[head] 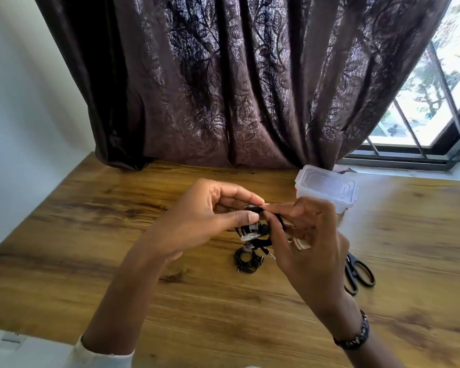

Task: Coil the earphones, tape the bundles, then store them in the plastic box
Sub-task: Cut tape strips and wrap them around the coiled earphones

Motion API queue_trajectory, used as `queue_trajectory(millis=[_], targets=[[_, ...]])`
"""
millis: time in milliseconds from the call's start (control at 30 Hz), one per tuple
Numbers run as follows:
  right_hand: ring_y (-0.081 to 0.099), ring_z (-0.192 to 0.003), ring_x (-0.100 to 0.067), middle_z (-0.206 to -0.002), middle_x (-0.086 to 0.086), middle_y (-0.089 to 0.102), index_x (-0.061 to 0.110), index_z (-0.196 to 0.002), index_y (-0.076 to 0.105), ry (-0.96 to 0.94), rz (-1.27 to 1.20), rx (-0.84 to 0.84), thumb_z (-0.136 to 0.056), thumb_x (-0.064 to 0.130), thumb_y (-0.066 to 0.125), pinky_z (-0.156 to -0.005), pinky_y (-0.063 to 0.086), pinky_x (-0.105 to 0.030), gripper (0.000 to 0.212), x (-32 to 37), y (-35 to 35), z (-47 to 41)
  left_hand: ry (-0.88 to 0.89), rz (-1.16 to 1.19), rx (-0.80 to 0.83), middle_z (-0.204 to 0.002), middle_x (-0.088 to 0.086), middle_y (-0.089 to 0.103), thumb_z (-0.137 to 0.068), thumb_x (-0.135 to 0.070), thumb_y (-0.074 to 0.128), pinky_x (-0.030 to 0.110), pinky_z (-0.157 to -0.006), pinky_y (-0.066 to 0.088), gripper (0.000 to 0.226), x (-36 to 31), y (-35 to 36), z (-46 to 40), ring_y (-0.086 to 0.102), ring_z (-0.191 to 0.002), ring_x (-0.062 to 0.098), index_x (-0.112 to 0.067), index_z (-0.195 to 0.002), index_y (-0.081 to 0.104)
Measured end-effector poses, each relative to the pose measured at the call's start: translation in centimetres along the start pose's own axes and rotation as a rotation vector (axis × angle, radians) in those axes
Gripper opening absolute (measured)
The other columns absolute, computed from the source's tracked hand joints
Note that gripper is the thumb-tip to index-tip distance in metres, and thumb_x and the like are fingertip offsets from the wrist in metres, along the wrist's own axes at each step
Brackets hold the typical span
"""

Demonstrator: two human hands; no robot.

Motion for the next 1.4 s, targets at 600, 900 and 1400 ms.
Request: queue_trajectory(millis=[600, 900, 1400], targets=[[0.069, -0.086, -0.004, -0.090, 0.003, 0.068, 0.017, -0.094, 0.038, 0.014, -0.042, 0.099, -0.078, -0.007, 0.073, -0.068, 0.054, -0.010, 0.045, 0.5, 0.1, -0.5, 0.389, -0.662, -0.268, -0.083, -0.005, 0.076, -0.075, -0.026, 0.065, 0.036, -0.062, 0.059, 0.026, -2.6, 1.7, 2.2, 0.071, -0.072, 0.010, -0.016, -0.098, 0.074], [0.070, -0.085, -0.002, -0.090, 0.006, 0.067, 0.020, -0.095, 0.038, 0.033, -0.067, 0.082, -0.077, -0.007, 0.073, -0.068, 0.055, -0.012, 0.048, 0.8, 0.0, -0.8, 0.453, -0.667, -0.305, -0.086, -0.003, 0.076, -0.078, -0.020, 0.066, 0.027, -0.059, 0.058, 0.023, -2.5, 1.7, 2.6, 0.071, -0.074, 0.007, -0.011, -0.097, 0.075], [0.070, -0.074, -0.011, -0.085, -0.011, 0.073, 0.015, -0.095, 0.039, -0.283, 0.087, 0.184, -0.077, -0.006, 0.074, -0.059, 0.052, -0.013, 0.045, 1.0, 0.2, -0.2, 0.122, 0.047, -0.332, -0.079, 0.000, 0.076, -0.076, 0.001, 0.071, 0.022, -0.071, 0.057, 0.013, 0.5, 0.7, 2.2, 0.073, -0.077, 0.013, -0.008, -0.083, 0.077]])
Point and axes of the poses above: each hand's wrist, its own z-axis away from the middle knuckle, its own y-axis out of the palm, x = y × z, the point moved 5 cm from there along -z, towards the middle knuckle
